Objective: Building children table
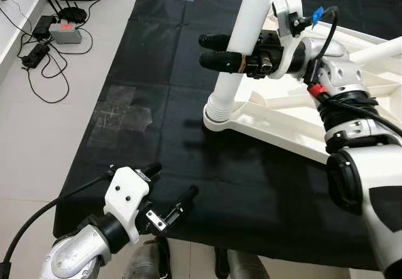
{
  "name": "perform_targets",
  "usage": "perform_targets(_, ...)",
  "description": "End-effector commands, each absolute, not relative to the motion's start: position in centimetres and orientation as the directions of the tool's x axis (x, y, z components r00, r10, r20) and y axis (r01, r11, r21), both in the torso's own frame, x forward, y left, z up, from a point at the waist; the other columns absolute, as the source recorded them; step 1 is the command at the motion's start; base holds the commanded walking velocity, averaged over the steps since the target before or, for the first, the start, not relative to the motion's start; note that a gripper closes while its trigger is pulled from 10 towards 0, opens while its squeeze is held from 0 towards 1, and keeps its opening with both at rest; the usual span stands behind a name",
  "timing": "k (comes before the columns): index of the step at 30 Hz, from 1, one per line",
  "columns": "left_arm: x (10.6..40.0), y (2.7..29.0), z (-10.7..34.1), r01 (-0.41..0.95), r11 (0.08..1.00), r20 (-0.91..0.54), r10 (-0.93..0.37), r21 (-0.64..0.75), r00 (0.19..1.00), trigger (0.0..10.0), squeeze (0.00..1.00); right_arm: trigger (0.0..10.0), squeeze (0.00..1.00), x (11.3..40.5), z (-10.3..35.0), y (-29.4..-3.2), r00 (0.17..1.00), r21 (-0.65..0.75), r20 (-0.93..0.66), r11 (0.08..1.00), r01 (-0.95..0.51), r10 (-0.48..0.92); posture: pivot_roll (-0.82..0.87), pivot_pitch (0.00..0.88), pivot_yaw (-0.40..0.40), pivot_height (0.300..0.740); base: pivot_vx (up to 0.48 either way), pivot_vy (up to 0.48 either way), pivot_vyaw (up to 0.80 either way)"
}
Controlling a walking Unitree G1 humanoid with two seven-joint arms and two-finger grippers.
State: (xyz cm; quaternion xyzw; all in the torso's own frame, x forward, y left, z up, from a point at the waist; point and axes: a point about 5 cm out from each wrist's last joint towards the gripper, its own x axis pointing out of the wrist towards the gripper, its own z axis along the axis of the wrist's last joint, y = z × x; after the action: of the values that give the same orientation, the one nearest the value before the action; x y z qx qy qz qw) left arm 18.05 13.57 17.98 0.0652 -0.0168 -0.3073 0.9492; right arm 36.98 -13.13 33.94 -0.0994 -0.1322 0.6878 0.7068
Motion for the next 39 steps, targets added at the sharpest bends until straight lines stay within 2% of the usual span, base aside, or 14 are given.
perform_targets(1, 17.6, 13.5, 18.0, 0.593, 0.794, -0.025, -0.595, 0.135, 0.803, 10.0, 0.0, 10.0, 0.0, 36.8, 34.1, -13.7, 0.021, -0.356, -0.008, 0.017, -0.934, 1.0, 0.1, 0.38, -0.042, 0.74, 0.0, 0.0, 0.0)
perform_targets(2, 17.6, 13.6, 18.0, 0.592, 0.794, -0.025, -0.595, 0.135, 0.804, 10.0, 0.0, 10.0, 0.0, 36.6, 34.2, -13.5, -0.009, -0.376, -0.036, -0.022, -0.926, 0.999, 0.09, 0.38, -0.041, 0.74, 0.0, 0.0, 0.0)
perform_targets(8, 17.6, 13.5, 18.0, 0.591, 0.795, -0.026, -0.594, 0.135, 0.804, 10.0, 0.0, 10.0, 0.0, 36.4, 34.3, -12.5, -0.047, -0.418, -0.073, -0.074, -0.905, 0.996, 0.1, 0.378, -0.042, 0.74, 0.0, 0.0, 0.0)
perform_targets(17, 17.7, 13.5, 18.0, 0.59, 0.796, -0.023, -0.593, 0.134, 0.805, 10.0, 0.0, 10.0, 0.0, 36.1, 33.7, -11.6, -0.076, -0.424, -0.101, -0.112, -0.899, 0.992, 0.09, 0.374, -0.042, 0.74, 0.0, 0.0, 0.0)
perform_targets(32, 17.7, 13.4, 17.9, 0.59, 0.797, -0.018, -0.593, 0.131, 0.805, 10.0, 0.0, 10.0, 0.0, 35.9, 31.5, -11.6, -0.043, -0.375, -0.106, -0.08, -0.923, 0.993, 0.07, 0.363, -0.047, 0.74, 0.0, 0.0, 0.0)
perform_targets(39, 17.9, 13.4, 17.9, 0.589, 0.797, -0.014, -0.593, 0.132, 0.805, 10.0, 0.0, 10.0, 0.0, 35.9, 30.9, -12.2, 0.039, -0.348, -0.102, 0.001, -0.937, 0.994, 0.07, 0.364, -0.046, 0.74, 0.0, 0.0, 0.0)
